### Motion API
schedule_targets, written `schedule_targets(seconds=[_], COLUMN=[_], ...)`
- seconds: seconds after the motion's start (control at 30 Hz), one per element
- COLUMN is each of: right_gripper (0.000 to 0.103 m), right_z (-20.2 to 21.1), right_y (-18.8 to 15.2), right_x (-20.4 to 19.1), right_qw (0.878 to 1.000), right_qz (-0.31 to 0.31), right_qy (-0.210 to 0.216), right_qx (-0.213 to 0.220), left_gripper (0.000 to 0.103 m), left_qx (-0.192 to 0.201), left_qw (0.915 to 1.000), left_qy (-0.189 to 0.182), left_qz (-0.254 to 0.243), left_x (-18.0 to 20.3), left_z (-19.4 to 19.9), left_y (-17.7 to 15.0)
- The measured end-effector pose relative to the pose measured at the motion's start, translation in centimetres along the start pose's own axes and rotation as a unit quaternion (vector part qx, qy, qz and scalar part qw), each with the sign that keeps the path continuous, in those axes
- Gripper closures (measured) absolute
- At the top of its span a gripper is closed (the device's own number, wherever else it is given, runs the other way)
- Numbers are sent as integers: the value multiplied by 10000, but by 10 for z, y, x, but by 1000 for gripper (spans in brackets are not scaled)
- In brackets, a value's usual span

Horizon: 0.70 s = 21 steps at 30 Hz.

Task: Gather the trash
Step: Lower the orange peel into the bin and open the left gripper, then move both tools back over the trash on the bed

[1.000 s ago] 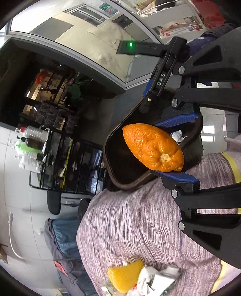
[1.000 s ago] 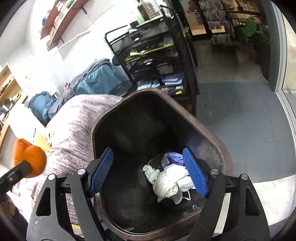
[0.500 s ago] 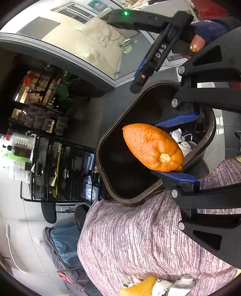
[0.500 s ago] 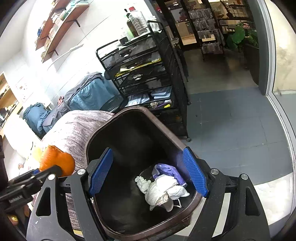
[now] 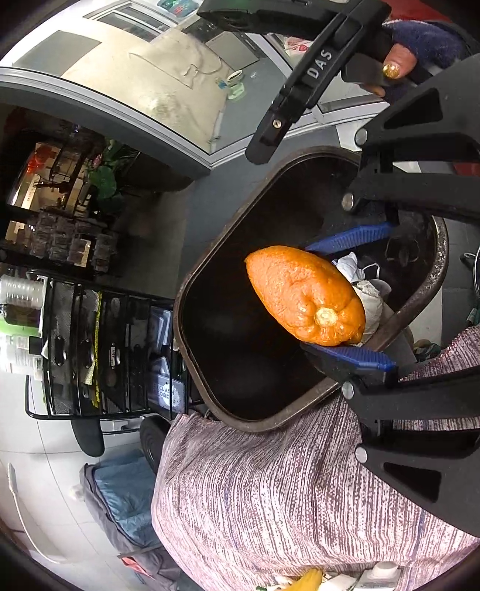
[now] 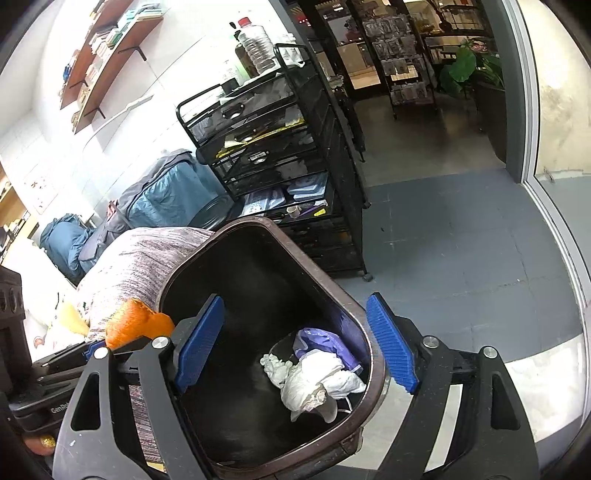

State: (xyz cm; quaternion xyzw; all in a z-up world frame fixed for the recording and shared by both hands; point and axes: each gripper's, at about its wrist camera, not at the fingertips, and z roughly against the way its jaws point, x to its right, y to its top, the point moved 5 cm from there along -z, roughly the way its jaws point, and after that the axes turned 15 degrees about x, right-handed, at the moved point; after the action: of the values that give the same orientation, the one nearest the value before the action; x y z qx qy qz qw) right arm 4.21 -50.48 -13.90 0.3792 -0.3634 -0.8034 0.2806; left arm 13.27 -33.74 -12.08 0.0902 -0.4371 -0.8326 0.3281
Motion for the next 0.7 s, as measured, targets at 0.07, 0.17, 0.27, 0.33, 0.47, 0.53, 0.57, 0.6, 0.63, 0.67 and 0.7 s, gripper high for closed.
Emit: schedule_targets(seconds=[0.07, 0.17, 0.27, 0.33, 0.47, 0.53, 0.57, 0.6, 0.63, 0.67, 0.7], right_gripper=[22, 22, 22, 22, 21, 21, 21, 21, 21, 21, 21], right_z=[0, 0, 0, 1, 1, 2, 3, 3, 3, 3, 4], right_y=[0, 1, 1, 1, 1, 2, 2, 2, 1, 1, 0], right_x=[0, -1, -1, -3, -11, -18, -21, -24, -27, -31, -36], right_qw=[10000, 10000, 10000, 10000, 9997, 9994, 9991, 9989, 9986, 9983, 9978], right_qz=[-10, -7, -1, 21, 102, 171, 206, 239, 267, 290, 314], right_qy=[3, 19, 45, 80, 208, 311, 373, 411, 447, 499, 574], right_qx=[-6, -4, -3, -2, 16, 38, 54, 62, 61, 57, 58], left_gripper=[35, 23, 18, 16, 12, 10, 9, 8, 7, 7, 7], left_qx=[68, 216, 322, 413, 616, 728, 777, 839, 880, 929, 970], left_qw=[10000, 9997, 9992, 9986, 9972, 9963, 9959, 9952, 9948, 9942, 9937], left_qy=[48, 89, 168, 195, 258, 293, 314, 345, 367, 396, 421], left_qz=[-27, -70, -182, -251, -327, -347, -353, -361, -366, -368, -372], left_x=[0, 1, 2, 4, 5, 3, 2, 1, 0, -1, -2], left_z=[1, 4, 10, 15, 30, 40, 44, 50, 53, 59, 63], left_y=[1, 4, 6, 8, 12, 14, 14, 15, 16, 17, 17])
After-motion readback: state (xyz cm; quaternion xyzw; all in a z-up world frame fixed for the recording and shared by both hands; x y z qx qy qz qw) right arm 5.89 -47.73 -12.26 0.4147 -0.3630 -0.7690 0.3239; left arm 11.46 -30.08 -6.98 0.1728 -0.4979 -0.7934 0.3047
